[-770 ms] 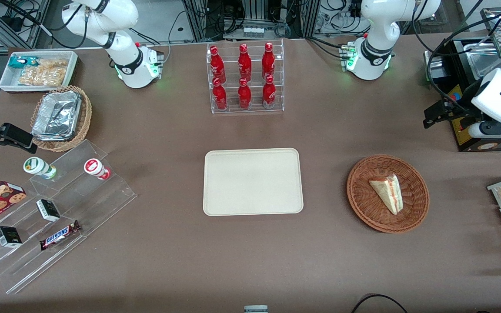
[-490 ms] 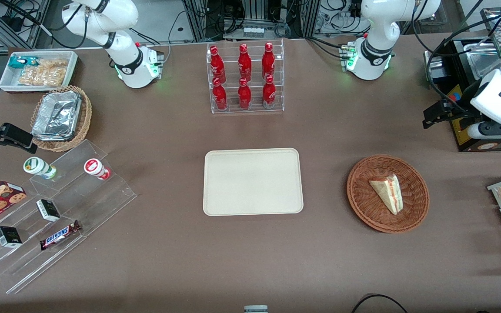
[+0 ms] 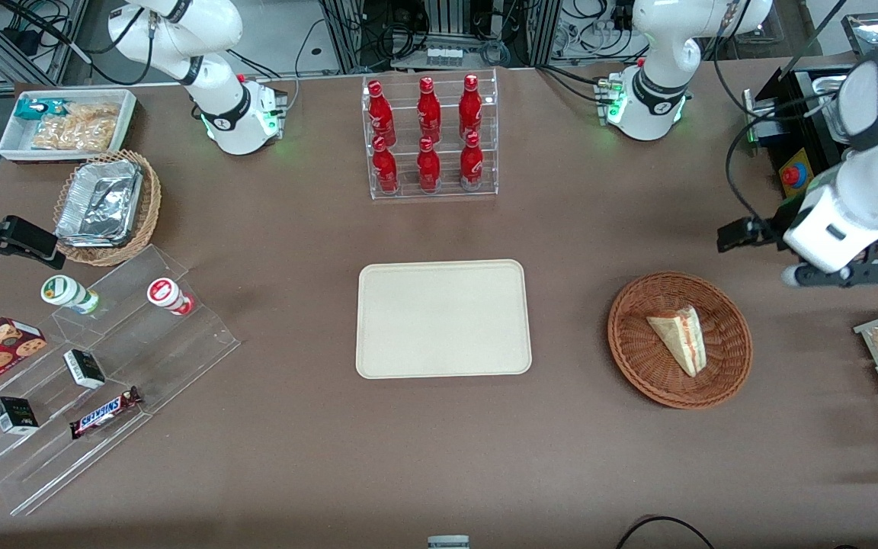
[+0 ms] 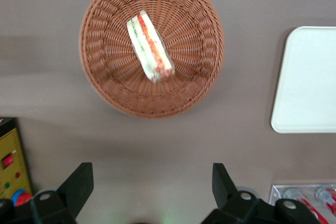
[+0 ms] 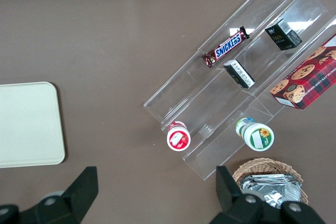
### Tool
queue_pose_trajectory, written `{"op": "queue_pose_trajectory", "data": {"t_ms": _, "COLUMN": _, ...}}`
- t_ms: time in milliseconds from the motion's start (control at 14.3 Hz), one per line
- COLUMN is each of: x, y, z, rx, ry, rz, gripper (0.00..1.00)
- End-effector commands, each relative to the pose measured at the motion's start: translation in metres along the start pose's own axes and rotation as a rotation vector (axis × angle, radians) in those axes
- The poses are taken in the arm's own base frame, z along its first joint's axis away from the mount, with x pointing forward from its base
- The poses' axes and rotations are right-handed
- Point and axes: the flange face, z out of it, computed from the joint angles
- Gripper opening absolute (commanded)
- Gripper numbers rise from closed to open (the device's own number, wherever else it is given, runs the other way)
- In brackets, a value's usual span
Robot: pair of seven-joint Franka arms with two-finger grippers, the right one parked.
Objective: Place sandwich from basket to tray
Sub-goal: 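Move the left gripper over the wrapped sandwich in the wicker basket, then lower the open left gripper around the sandwich and close it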
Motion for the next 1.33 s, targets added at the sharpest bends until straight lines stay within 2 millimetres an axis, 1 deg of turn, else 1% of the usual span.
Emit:
{"op": "queue_pose_trajectory", "data": {"t_ms": 0, "x": 0.018, "y": -0.001, "z": 0.053, "rx": 0.012, "ry": 0.044, "rz": -0.015, "gripper": 1.0}}
{"op": "queue_pose_trajectory", "data": {"t_ms": 140, "x": 0.026, "y": -0.003, "z": 0.096, "rx": 0.006, "ry": 0.102, "rz": -0.019, "gripper": 1.0}}
{"op": "queue_pose_trajectory", "data": {"t_ms": 210, "x": 0.029, "y": -0.004, "z": 0.113, "rx": 0.003, "ry": 0.128, "rz": -0.022, "gripper": 1.0}}
{"op": "queue_pose_trajectory", "data": {"t_ms": 280, "x": 0.032, "y": -0.006, "z": 0.127, "rx": -0.002, "ry": 0.148, "rz": -0.042, "gripper": 1.0}}
{"op": "queue_pose_trajectory", "data": {"t_ms": 420, "x": 0.04, "y": -0.007, "z": 0.153, "rx": -0.017, "ry": 0.19, "rz": -0.135, "gripper": 1.0}}
{"op": "queue_pose_trajectory", "data": {"t_ms": 700, "x": 0.047, "y": -0.009, "z": 0.182, "rx": -0.041, "ry": 0.214, "rz": -0.313, "gripper": 1.0}}
{"op": "queue_pose_trajectory", "data": {"t_ms": 910, "x": 0.055, "y": -0.013, "z": 0.215, "rx": -0.044, "ry": 0.191, "rz": -0.349, "gripper": 1.0}}
{"op": "queue_pose_trajectory", "data": {"t_ms": 1120, "x": 0.063, "y": -0.015, "z": 0.237, "rx": -0.058, "ry": 0.206, "rz": -0.391, "gripper": 1.0}}
{"op": "queue_pose_trajectory", "data": {"t_ms": 1190, "x": 0.064, "y": -0.016, "z": 0.241, "rx": -0.059, "ry": 0.206, "rz": -0.4, "gripper": 0.88}}
{"op": "queue_pose_trajectory", "data": {"t_ms": 1260, "x": 0.063, "y": -0.017, "z": 0.239, "rx": -0.058, "ry": 0.205, "rz": -0.402, "gripper": 0.53}}
